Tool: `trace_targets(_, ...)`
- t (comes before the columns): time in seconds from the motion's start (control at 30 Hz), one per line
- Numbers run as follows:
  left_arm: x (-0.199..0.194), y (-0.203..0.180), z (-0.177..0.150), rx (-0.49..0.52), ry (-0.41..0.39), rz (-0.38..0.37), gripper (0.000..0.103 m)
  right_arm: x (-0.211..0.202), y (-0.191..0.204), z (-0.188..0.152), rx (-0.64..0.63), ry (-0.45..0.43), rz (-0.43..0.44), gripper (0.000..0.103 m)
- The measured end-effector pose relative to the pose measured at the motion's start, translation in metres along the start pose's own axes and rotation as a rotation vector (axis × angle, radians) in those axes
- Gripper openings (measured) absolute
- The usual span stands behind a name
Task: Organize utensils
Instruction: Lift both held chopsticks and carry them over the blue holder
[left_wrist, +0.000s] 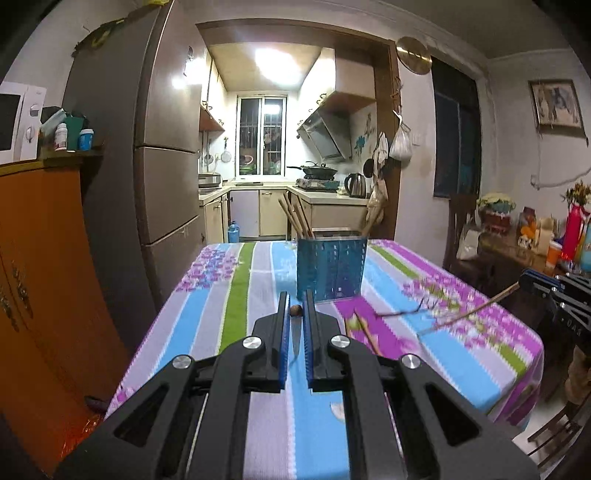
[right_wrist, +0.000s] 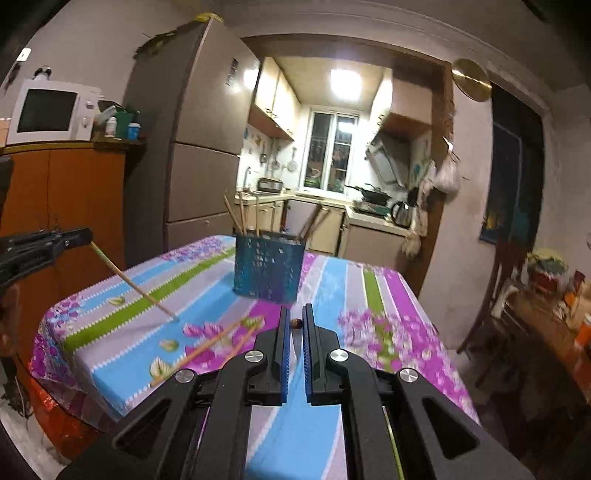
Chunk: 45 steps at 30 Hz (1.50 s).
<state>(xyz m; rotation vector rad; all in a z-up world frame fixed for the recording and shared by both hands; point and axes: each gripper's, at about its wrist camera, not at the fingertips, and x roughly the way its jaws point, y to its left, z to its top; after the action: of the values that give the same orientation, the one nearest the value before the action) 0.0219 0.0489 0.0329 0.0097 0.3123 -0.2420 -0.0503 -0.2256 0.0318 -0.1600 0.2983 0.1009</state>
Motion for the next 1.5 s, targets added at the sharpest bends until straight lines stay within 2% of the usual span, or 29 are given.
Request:
trace_targets(0.17,0.016,0.008,0.031,-0.029,0.046,-0.041,0.005,0.019,-0.021,0.026,0.039,0.034,0.038,0.007)
trace_targets(0.5,0.042,0.013,0.068,-0.038,0.101,-0.083,0.005,0.046,-0.051,0.067,0.140,0.090,0.103,0.008)
trace_targets(0.73,0.053,0.010,0.077,-0.036,0.136,-0.113,0.005,0.055,-0.057,0.082,0.176,0.132,0.133,0.008)
trace_targets(1.5,0.058,-0.016,0.102,0.038,0.152,-0.166,0.005,0.068,-0.059,0.108,0.180,0.201,0.176,0.008)
